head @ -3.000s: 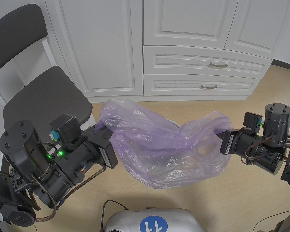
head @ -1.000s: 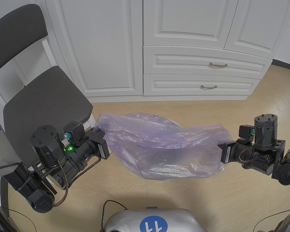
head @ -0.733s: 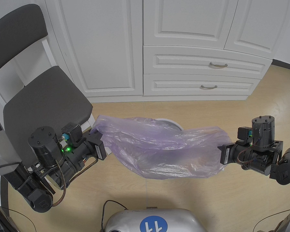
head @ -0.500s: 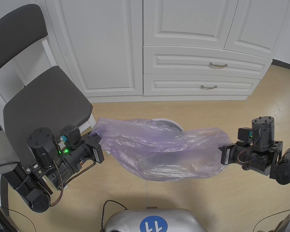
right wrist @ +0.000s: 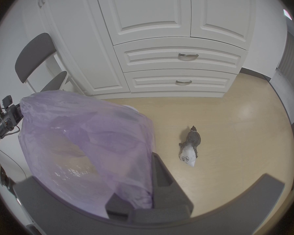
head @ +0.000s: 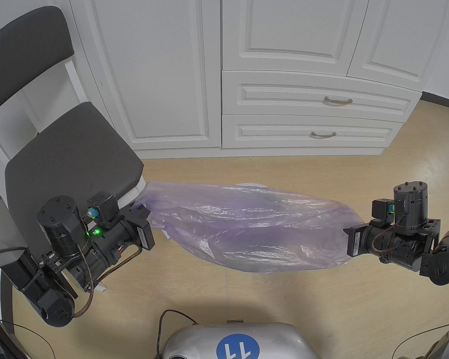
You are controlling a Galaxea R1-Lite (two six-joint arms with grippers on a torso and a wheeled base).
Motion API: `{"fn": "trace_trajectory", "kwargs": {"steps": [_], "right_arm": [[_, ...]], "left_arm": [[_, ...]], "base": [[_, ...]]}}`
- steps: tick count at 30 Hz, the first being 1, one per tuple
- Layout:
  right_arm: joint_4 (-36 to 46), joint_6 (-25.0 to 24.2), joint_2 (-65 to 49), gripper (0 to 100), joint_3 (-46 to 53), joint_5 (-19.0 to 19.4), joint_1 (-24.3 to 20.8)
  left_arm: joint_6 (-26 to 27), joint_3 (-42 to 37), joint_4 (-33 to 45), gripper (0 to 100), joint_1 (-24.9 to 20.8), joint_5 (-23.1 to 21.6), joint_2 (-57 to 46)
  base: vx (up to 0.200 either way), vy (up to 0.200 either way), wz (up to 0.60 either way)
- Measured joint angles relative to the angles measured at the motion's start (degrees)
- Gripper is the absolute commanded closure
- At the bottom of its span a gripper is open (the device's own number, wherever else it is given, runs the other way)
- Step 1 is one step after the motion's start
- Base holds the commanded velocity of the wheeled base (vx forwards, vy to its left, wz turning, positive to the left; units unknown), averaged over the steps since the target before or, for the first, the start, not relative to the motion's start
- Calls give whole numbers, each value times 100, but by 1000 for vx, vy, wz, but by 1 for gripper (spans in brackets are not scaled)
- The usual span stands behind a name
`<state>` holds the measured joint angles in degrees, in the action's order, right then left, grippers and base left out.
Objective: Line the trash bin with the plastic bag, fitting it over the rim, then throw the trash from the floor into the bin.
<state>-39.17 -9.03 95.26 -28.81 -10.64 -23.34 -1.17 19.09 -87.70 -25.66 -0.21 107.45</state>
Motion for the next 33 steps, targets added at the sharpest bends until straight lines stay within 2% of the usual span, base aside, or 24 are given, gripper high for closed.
{"fn": "trace_trajectory", "kwargs": {"steps": [33], "right_arm": [[-10,263,-94,100,78,2,265]], "left_arm": [[24,-2,0,100,265,-146,2]], "base": [[0,0,0]]}}
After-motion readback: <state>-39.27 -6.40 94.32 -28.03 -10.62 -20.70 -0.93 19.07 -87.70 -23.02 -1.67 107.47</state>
